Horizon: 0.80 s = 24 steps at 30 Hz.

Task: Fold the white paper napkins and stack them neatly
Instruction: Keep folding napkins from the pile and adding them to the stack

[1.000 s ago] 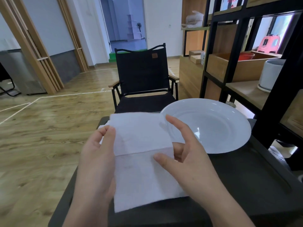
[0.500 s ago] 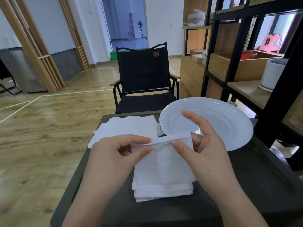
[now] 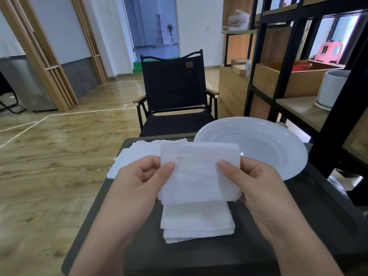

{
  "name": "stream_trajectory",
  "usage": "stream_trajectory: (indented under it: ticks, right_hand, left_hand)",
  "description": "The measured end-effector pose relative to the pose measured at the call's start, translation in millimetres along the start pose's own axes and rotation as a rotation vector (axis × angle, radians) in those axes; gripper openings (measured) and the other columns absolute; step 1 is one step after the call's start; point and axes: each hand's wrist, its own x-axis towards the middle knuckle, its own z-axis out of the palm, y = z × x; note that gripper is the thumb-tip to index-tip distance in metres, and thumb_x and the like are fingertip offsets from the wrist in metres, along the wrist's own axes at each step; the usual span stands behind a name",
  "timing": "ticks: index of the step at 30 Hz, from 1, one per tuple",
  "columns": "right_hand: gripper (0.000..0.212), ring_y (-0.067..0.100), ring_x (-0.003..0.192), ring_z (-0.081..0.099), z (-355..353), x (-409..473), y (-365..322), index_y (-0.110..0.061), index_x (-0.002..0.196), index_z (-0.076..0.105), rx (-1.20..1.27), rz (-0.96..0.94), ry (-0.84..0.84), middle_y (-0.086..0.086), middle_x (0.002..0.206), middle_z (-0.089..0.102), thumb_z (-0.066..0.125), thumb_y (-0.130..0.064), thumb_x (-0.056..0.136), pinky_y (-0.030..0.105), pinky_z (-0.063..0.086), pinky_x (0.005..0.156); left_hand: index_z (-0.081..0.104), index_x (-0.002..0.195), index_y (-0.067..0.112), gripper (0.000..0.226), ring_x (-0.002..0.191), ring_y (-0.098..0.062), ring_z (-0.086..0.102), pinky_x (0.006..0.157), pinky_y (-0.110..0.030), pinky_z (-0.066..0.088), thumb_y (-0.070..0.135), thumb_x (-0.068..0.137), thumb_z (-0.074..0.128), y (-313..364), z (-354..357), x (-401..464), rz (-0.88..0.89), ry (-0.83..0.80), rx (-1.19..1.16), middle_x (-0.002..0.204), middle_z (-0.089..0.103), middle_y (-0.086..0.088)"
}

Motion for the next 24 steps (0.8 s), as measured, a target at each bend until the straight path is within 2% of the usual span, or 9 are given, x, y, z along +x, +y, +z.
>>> stream_trajectory:
  ticks: [2,4,6,9,12,16,19,21,24]
  right_hand:
    - [0.025,0.012,0.074,0.072,-3,4,8,-0.012,0.085,0.078,-0.132,0.053,0.031,-0.005,0.082,0.078,0.062,-0.029,0.092,0.03,0.052,0.074]
    - [0.044,0.022,0.061,0.049,-5,6,16,0.006,0.089,0.067,-0.291,0.09,0.038,0.002,0.069,0.06,0.055,-0.036,0.095,0.034,0.04,0.064]
    - [0.051,0.019,0.063,0.033,-6,9,22,0.013,0.086,0.053,-0.421,0.107,0.059,0.004,0.069,0.04,0.055,-0.038,0.091,0.03,0.031,0.06]
    - [0.047,0.015,0.056,0.026,-2,11,25,0.004,0.066,0.038,-0.593,0.142,0.132,0.006,0.064,0.028,0.061,-0.03,0.088,0.019,0.025,0.047]
    - [0.045,0.014,0.049,0.024,1,12,32,-0.006,0.058,0.036,-0.72,0.154,0.157,0.003,0.056,0.026,0.066,-0.028,0.083,0.018,0.022,0.041]
    - [0.033,0.013,0.048,0.044,4,16,38,-0.003,0.066,0.059,-0.789,0.227,0.176,-0.004,0.053,0.049,0.075,-0.031,0.074,0.021,0.035,0.045]
    - [0.026,0.01,0.054,0.051,5,15,36,-0.011,0.071,0.061,-0.795,0.224,0.208,-0.007,0.06,0.057,0.078,-0.032,0.069,0.021,0.037,0.048]
    - [0.026,0.01,0.055,0.052,5,15,36,-0.012,0.072,0.061,-0.796,0.225,0.207,-0.007,0.062,0.058,0.079,-0.032,0.069,0.021,0.037,0.049]
    - [0.027,0.011,0.058,0.054,3,16,38,-0.013,0.073,0.061,-0.788,0.226,0.191,-0.006,0.064,0.059,0.079,-0.033,0.069,0.023,0.04,0.052]
  left_hand:
    - [0.068,0.067,0.013,0.034,0.05,-0.01,0.049,0.057,-0.024,0.039,0.032,0.093,0.056,-7,-2,3,-0.076,0.066,0.105,0.057,0.06,0.005]
    - [0.059,0.054,0.015,0.045,0.047,-0.009,0.042,0.055,-0.024,0.038,0.033,0.095,0.054,-16,-6,7,-0.145,0.08,0.265,0.049,0.048,0.006]
    - [0.058,0.056,0.01,0.046,0.051,-0.012,0.048,0.06,-0.028,0.04,0.034,0.094,0.054,-26,-9,10,-0.194,0.056,0.401,0.048,0.057,0.005]
    - [0.067,0.066,0.007,0.04,0.052,-0.01,0.061,0.068,-0.032,0.051,0.037,0.091,0.058,-36,-10,14,-0.264,0.034,0.523,0.058,0.07,0.003]
    - [0.066,0.067,0.007,0.033,0.05,-0.009,0.059,0.064,-0.029,0.052,0.036,0.085,0.064,-42,-8,16,-0.305,0.045,0.685,0.058,0.068,0.001]
    - [0.064,0.07,0.021,0.019,0.055,-0.005,0.056,0.05,-0.021,0.039,0.038,0.077,0.07,-43,-5,18,-0.318,0.097,0.843,0.065,0.064,0.008]
    - [0.062,0.086,0.028,0.012,0.072,0.0,0.057,0.06,-0.021,0.043,0.039,0.083,0.065,-48,-5,24,-0.141,0.232,0.876,0.084,0.064,0.014]
    - [0.059,0.108,0.029,0.018,0.097,-0.006,0.055,0.077,-0.023,0.045,0.035,0.092,0.056,-56,-4,31,0.012,0.26,0.984,0.113,0.059,0.014]
    - [0.047,0.135,0.028,0.037,0.134,-0.012,0.031,0.1,-0.024,0.035,0.027,0.098,0.043,-67,-1,37,0.067,0.172,1.15,0.148,0.034,0.012]
